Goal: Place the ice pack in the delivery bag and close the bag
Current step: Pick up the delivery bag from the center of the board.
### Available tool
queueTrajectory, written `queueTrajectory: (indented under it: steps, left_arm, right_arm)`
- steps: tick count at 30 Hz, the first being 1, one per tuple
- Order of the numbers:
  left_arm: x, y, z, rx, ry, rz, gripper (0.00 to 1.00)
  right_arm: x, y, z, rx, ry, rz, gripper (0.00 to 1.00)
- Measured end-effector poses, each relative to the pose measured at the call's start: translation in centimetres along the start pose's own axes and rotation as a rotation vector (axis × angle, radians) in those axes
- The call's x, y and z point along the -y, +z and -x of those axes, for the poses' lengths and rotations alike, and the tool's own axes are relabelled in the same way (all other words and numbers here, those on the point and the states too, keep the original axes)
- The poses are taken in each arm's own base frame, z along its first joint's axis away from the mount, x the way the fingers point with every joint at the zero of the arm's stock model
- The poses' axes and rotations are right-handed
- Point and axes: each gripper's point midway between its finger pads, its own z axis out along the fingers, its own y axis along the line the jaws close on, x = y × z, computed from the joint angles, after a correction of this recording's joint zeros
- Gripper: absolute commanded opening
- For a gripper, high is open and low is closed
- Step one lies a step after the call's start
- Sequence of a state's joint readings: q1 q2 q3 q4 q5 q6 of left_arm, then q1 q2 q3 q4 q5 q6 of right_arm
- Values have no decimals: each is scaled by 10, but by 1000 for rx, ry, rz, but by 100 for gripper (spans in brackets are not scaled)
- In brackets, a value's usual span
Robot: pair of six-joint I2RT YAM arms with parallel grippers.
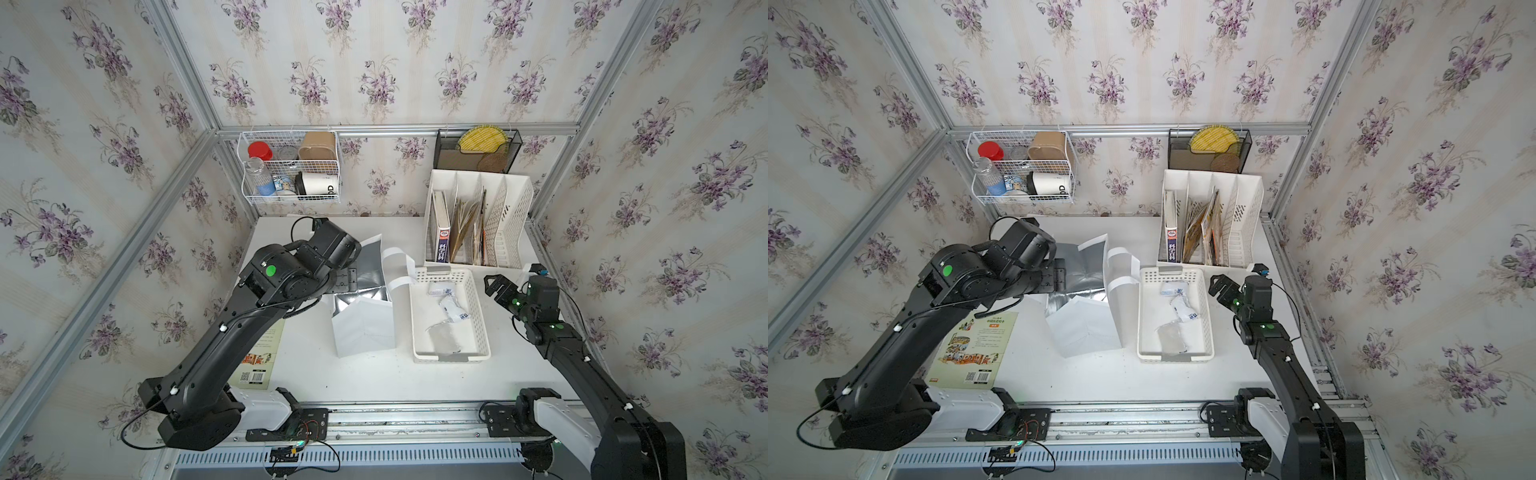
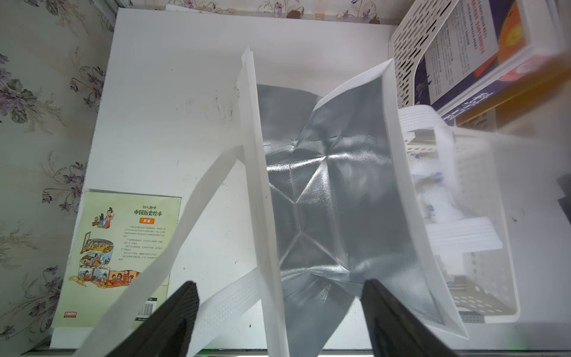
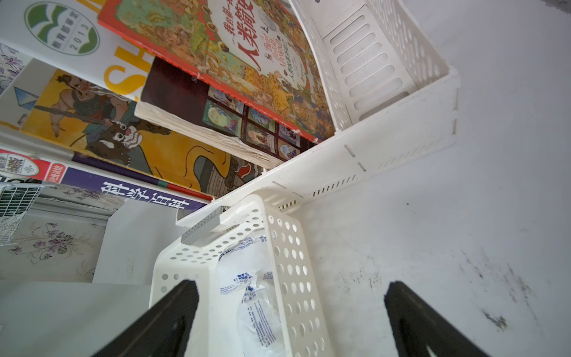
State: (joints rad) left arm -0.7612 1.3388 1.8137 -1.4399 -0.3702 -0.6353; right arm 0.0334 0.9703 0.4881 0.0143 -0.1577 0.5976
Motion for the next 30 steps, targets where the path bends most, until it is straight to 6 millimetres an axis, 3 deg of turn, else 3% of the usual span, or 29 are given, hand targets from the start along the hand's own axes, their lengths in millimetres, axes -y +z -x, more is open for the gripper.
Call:
queueTrajectory:
  steps: [21, 23, 24, 25, 26, 27, 30]
  left_arm:
    - [-10, 59, 18, -73, 0, 98, 63]
    - [-15, 62, 19, -80, 2, 108, 53]
    - [-18, 64, 20, -85, -4, 115, 40]
    - [-21, 66, 20, -91, -8, 121, 15]
    - [-24, 67, 20, -96, -6, 125, 6]
    - [-26, 68, 20, -99, -1, 127, 0]
    - [-24, 68, 16, -114, 44, 110, 0]
  right_arm:
    - [1, 5, -6, -16, -6, -9, 97]
    - [2, 6, -8, -20, -5, -15, 98]
    - [3, 6, -8, -22, -5, -17, 97]
    - [3, 7, -8, -23, -5, -18, 98]
    - [4, 7, -8, -21, -5, -22, 98]
    - [5, 7, -8, -18, -5, -25, 98]
    - [6, 6, -6, -6, -4, -35, 98]
